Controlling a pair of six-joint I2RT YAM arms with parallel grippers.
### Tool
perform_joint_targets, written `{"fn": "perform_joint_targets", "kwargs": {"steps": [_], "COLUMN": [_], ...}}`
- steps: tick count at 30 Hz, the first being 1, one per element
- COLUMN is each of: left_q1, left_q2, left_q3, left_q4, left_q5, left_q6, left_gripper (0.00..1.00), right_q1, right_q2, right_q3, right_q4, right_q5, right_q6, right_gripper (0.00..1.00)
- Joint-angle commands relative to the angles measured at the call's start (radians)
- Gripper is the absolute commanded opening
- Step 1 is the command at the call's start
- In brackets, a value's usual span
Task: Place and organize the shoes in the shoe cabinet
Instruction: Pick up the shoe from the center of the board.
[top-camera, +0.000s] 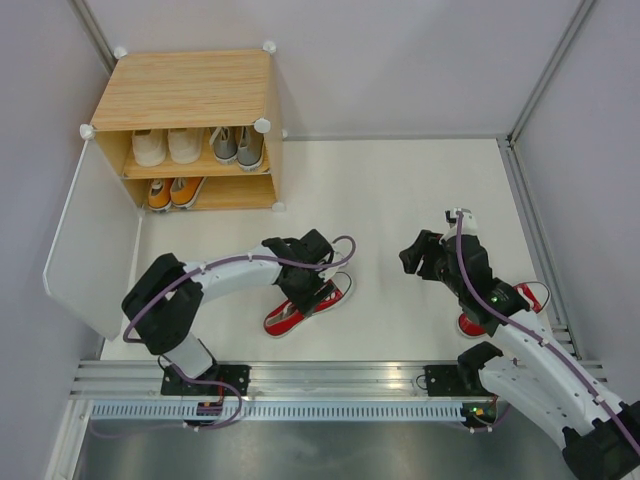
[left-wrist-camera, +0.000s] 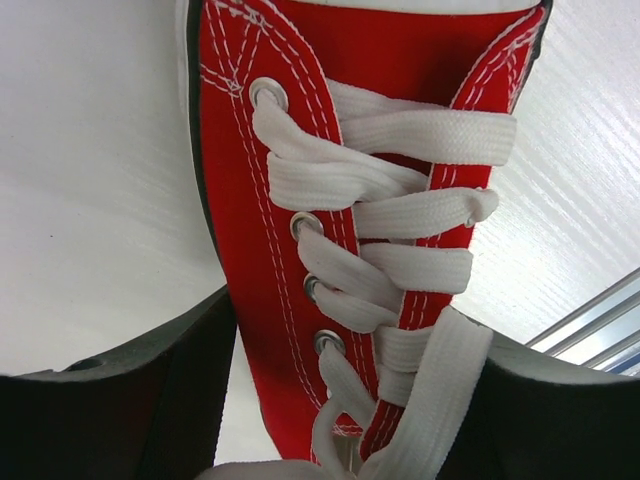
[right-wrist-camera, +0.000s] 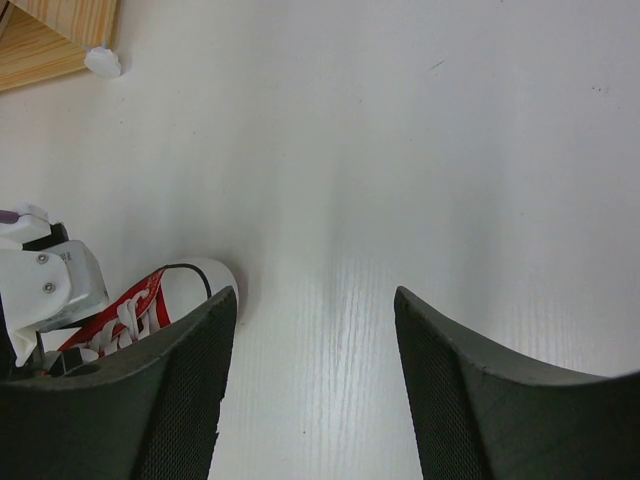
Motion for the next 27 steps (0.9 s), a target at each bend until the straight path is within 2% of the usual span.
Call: {"fn": "perform_joint_targets", "kwargs": {"steps": [1, 4, 7, 9, 12, 13, 15, 16, 20, 23, 27], "left_q1": [-0.005, 0.037, 0.122, 0.144, 0.147, 0.147, 0.147, 0.147, 0.146, 0.144, 0.144], "left_q2": [0.014, 0.037, 0.071, 0.1, 0.149, 0.152, 0.122, 0.102, 0.019, -0.068, -0.119], "left_q3": [0.029, 0.066, 0.098, 0.123, 0.189, 0.201, 0.195, 0.175, 0.138, 0.048, -0.04], "left_q4": [0.146, 0.206, 0.295, 0.312, 0.292, 0.291, 0.298, 0.303, 0.262, 0.295, 0.326], "left_q5": [-0.107, -0.14, -0.044, -0.061, -0.117, -0.126, -0.141, -0.156, -0.193, -0.224, -0.223], "left_q6": [-0.04, -0.117, -0.176, -0.186, -0.197, -0.207, -0.214, -0.218, -0.226, -0.233, -0.317], "left_gripper": [0.61, 0.59, 0.57, 0.59, 0.73, 0.83, 0.91, 0.99, 1.0, 0.99, 1.0], "right_q1": [-0.01, -0.016, -0.023, -0.028, -0.026, -0.026, -0.028, -0.028, -0.028, -0.031, -0.034], "right_q2": [-0.003, 0.001, 0.003, 0.001, 0.0, -0.002, -0.003, -0.006, -0.003, -0.002, 0.005], "right_q3": [-0.007, -0.014, -0.009, -0.009, -0.006, -0.006, -0.007, -0.011, -0.011, -0.014, -0.017], "right_q4": [0.027, 0.041, 0.039, 0.038, 0.033, 0.028, 0.03, 0.03, 0.038, 0.044, 0.045], "right_q5": [-0.018, -0.044, -0.052, -0.06, -0.064, -0.064, -0.061, -0.061, -0.06, -0.064, -0.075], "right_q6": [-0.012, -0.011, -0.014, -0.014, -0.015, -0.015, -0.015, -0.015, -0.018, -0.02, -0.02], "right_gripper": [0.68, 0.67, 0.66, 0.66, 0.66, 0.66, 0.67, 0.68, 0.71, 0.72, 0.72]}}
